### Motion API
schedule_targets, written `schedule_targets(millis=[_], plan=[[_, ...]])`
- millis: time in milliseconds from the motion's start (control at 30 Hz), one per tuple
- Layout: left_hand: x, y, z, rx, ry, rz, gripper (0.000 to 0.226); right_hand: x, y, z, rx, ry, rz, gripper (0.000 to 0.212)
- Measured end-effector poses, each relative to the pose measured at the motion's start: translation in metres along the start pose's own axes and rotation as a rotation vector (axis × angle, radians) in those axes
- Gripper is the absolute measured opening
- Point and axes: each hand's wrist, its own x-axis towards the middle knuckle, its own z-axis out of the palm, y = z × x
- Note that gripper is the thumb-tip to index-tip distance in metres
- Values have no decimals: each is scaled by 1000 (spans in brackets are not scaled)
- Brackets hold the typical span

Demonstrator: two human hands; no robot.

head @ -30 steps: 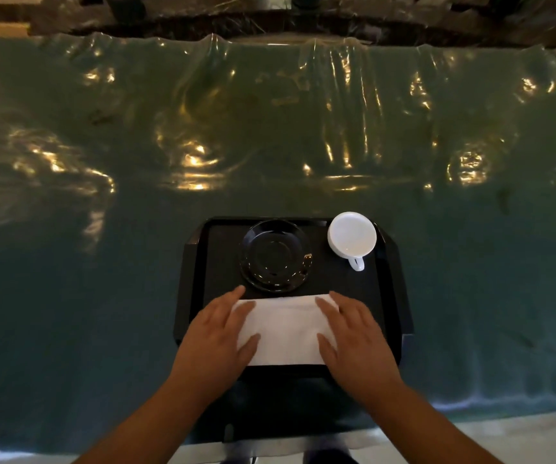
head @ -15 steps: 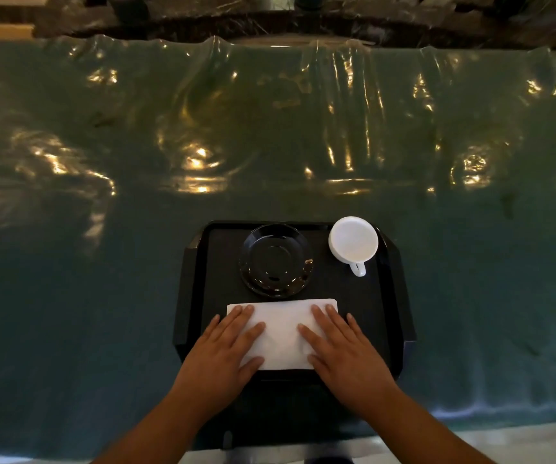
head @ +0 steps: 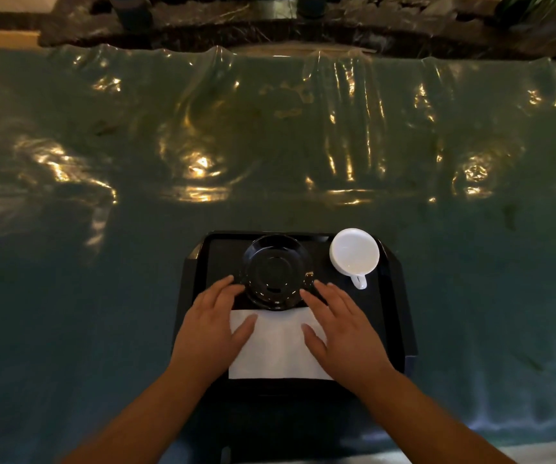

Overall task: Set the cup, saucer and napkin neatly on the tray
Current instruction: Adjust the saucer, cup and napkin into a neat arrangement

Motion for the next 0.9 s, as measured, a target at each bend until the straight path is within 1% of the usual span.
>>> schedule_targets(millis=[67,133,167,267,400,533,667,767,867,900], plan=[[16,7,-4,-65,-32,-88,72,17,-4,-4,-31,-50,-37,62],[29,10,-6,-60,-96,-109,81,30,-5,-3,-83,-120,-67,60],[33,10,-7,-23,-136,-97,81,34,-5,-2,-110,-147,-76,58],[39,8,-6,119,-186,-50,75,39,-7,2,-172,-152,-106,47],[42,9,-5,185,-178,-30,67,41,-6,5,-210,-125,-93,37],[46,11,-6,196,-175,-37,66,47,-5,5,-216,-88,-99,33],[51,16,-6,192,-168,-46,68,56,-4,5,-235,-89,-89,35],[49,18,-8,190,-131,-51,78,55,-8,-1,-208,-39,-78,34],[48,25,-11,189,-4,-9,82,49,-5,-14,-96,95,-82,35],[50,31,-10,183,11,13,81,47,-1,-20,-57,156,-68,37]])
